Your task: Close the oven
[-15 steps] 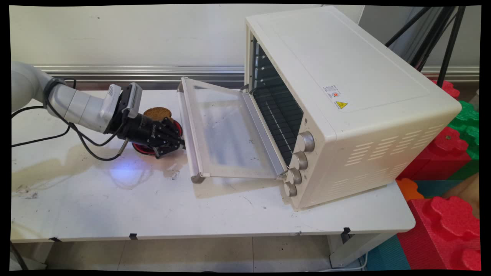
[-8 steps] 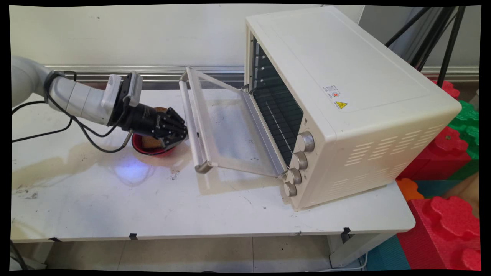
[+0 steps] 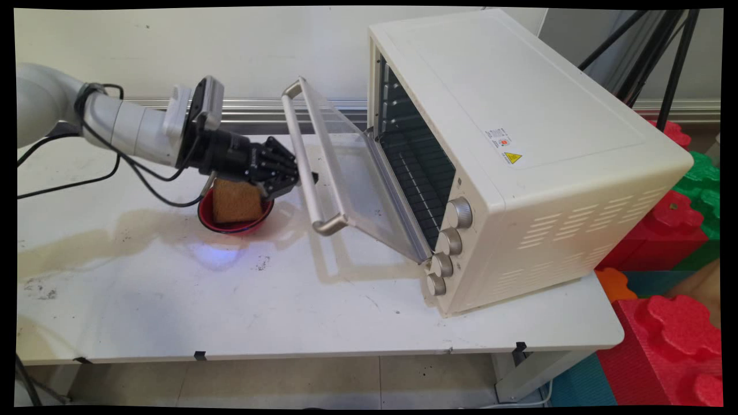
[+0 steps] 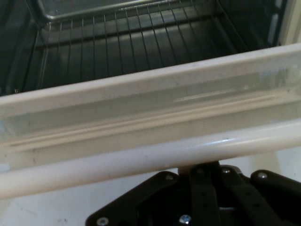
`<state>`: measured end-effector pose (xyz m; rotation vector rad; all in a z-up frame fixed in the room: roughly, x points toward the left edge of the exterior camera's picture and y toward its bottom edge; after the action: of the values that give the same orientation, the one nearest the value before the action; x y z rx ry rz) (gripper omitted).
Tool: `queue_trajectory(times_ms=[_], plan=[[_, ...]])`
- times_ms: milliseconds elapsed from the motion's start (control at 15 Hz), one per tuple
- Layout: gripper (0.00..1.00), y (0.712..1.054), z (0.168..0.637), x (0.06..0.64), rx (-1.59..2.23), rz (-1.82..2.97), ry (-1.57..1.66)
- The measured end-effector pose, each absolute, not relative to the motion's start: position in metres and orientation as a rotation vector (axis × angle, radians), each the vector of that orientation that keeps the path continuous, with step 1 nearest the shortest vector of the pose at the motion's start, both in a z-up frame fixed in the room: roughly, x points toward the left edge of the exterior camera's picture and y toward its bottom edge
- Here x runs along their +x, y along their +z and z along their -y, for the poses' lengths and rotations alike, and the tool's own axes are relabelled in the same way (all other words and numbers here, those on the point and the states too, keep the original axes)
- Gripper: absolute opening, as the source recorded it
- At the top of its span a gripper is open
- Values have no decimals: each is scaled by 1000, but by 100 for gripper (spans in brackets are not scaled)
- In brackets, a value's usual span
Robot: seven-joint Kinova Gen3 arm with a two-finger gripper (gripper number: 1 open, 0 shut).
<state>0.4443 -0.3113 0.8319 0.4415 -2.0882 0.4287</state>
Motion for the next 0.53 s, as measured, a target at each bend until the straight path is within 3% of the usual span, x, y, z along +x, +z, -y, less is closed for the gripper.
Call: queue_trajectory(times_ms=[533], plan=[[0,849,334,413,408,2051,448]])
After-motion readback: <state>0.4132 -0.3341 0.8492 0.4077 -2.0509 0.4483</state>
